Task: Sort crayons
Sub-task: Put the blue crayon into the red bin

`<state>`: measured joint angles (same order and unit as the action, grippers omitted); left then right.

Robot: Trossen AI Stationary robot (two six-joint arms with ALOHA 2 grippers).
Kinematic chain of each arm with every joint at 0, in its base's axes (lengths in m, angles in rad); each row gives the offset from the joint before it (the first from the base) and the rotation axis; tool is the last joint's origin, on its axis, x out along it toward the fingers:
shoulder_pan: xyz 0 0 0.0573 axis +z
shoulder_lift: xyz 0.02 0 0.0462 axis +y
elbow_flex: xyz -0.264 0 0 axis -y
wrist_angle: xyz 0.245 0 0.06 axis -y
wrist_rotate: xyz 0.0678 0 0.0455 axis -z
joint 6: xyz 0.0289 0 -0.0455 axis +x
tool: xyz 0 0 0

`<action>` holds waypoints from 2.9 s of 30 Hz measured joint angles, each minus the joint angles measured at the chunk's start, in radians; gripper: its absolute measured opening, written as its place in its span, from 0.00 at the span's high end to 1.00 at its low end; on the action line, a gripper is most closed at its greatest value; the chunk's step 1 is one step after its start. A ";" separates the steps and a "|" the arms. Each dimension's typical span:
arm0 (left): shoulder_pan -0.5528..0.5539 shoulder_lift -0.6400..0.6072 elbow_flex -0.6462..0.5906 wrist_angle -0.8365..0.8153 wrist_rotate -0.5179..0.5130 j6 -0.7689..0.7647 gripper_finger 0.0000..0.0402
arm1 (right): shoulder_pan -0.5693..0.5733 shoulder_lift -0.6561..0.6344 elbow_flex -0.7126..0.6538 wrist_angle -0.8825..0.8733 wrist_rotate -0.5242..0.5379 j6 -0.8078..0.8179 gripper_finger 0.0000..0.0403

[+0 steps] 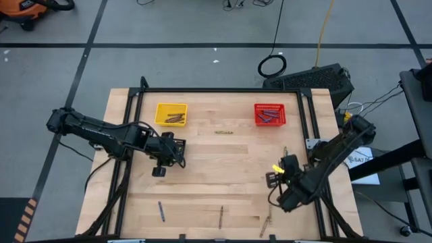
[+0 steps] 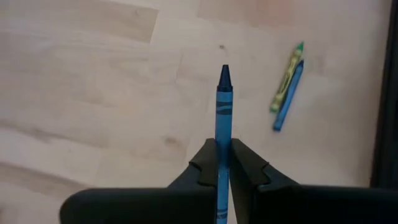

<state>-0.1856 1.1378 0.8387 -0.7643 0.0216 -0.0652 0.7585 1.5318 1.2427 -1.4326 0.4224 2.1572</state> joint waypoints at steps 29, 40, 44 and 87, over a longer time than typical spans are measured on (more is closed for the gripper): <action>0.000 0.000 0.000 -0.005 0.000 0.000 0.77 | -0.691 -0.087 0.001 0.095 0.053 -0.913 1.00; 0.000 0.000 0.000 -0.004 0.000 0.001 0.77 | -0.938 -0.086 0.001 0.154 0.042 -1.226 1.00; 0.000 0.000 0.000 -0.004 0.000 0.001 0.77 | -1.018 -0.084 0.001 0.196 0.019 -1.332 1.00; 0.000 0.000 0.000 -0.003 0.000 -0.087 0.77 | -1.309 0.244 0.002 0.412 -0.117 -1.814 1.00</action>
<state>-0.1859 1.1378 0.8387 -0.7677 0.0212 -0.1524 -0.5507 1.7757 1.2442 -1.0202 0.3053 0.3428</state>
